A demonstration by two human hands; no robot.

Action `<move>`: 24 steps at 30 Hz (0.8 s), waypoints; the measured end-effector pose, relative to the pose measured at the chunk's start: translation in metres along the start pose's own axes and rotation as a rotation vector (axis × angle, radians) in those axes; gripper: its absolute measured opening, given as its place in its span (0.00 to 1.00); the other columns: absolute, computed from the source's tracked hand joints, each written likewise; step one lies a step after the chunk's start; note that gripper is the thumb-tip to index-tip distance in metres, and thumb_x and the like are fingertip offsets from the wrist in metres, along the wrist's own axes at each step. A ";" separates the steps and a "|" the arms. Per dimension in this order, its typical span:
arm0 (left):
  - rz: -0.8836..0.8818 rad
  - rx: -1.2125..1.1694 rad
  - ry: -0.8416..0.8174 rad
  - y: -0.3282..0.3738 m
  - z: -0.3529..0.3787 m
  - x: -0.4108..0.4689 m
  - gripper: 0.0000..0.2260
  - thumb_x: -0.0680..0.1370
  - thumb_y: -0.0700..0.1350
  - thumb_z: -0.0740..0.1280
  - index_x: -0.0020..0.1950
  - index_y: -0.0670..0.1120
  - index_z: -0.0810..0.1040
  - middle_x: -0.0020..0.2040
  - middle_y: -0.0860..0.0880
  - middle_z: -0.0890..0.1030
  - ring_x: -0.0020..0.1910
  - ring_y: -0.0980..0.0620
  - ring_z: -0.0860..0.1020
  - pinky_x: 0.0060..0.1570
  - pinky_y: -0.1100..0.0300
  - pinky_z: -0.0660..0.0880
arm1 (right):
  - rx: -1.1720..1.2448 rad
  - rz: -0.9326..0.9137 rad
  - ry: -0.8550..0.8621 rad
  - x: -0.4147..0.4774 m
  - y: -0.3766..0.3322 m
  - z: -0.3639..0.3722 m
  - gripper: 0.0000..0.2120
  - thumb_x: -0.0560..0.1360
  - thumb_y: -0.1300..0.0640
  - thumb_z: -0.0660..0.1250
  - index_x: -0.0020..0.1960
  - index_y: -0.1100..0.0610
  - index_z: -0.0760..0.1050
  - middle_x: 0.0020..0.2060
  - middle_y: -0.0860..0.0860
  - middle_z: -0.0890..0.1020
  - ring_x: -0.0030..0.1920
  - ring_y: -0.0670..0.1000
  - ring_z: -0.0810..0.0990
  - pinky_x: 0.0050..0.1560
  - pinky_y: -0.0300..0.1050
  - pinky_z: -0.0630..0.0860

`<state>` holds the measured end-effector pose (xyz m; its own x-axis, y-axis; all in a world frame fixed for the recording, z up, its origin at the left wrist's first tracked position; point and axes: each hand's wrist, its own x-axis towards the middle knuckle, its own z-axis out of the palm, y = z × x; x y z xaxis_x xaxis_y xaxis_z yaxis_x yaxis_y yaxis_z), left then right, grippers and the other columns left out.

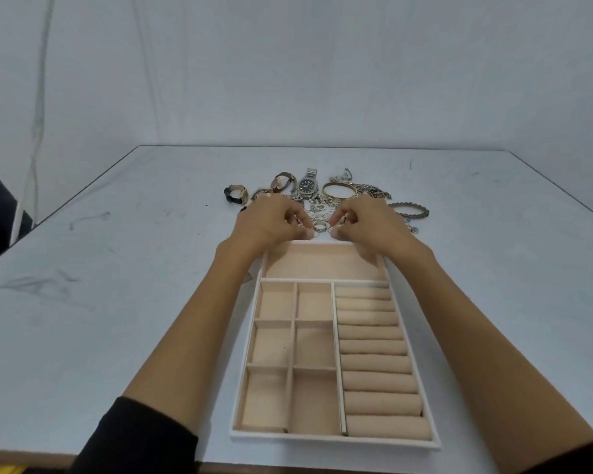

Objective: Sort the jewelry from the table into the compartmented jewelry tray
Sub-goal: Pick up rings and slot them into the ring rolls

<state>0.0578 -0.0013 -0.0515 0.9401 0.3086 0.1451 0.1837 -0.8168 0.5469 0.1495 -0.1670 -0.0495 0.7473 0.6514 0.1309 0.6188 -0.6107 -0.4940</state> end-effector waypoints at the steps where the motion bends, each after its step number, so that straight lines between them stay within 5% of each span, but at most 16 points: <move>1: 0.001 0.001 -0.010 0.001 0.000 0.000 0.07 0.69 0.54 0.75 0.45 0.56 0.83 0.38 0.54 0.80 0.34 0.60 0.73 0.34 0.62 0.66 | -0.002 0.000 -0.003 0.000 0.000 0.000 0.05 0.71 0.54 0.73 0.44 0.46 0.78 0.31 0.43 0.71 0.42 0.49 0.74 0.42 0.43 0.68; 8: 0.016 -0.027 -0.023 -0.008 -0.007 -0.001 0.06 0.72 0.48 0.74 0.48 0.56 0.83 0.38 0.57 0.77 0.34 0.62 0.72 0.36 0.62 0.65 | 0.016 0.021 -0.024 0.001 0.000 0.000 0.04 0.71 0.56 0.73 0.42 0.49 0.79 0.30 0.42 0.72 0.40 0.49 0.74 0.43 0.45 0.70; 13: 0.051 -0.020 -0.007 -0.011 -0.007 -0.002 0.06 0.72 0.49 0.73 0.48 0.55 0.83 0.44 0.55 0.80 0.35 0.61 0.72 0.38 0.61 0.67 | -0.034 0.042 -0.093 0.000 -0.003 -0.003 0.04 0.74 0.56 0.72 0.45 0.53 0.77 0.32 0.42 0.73 0.44 0.49 0.76 0.50 0.48 0.74; 24: 0.125 0.063 -0.030 -0.005 -0.003 0.002 0.02 0.71 0.52 0.74 0.43 0.57 0.83 0.41 0.58 0.77 0.42 0.55 0.75 0.42 0.57 0.72 | -0.025 0.039 -0.103 -0.002 -0.005 -0.005 0.08 0.73 0.55 0.72 0.42 0.53 0.73 0.34 0.43 0.72 0.44 0.50 0.73 0.49 0.48 0.72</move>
<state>0.0581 0.0049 -0.0514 0.9648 0.1888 0.1830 0.0818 -0.8771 0.4733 0.1465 -0.1674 -0.0434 0.7429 0.6691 0.0225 0.5966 -0.6465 -0.4756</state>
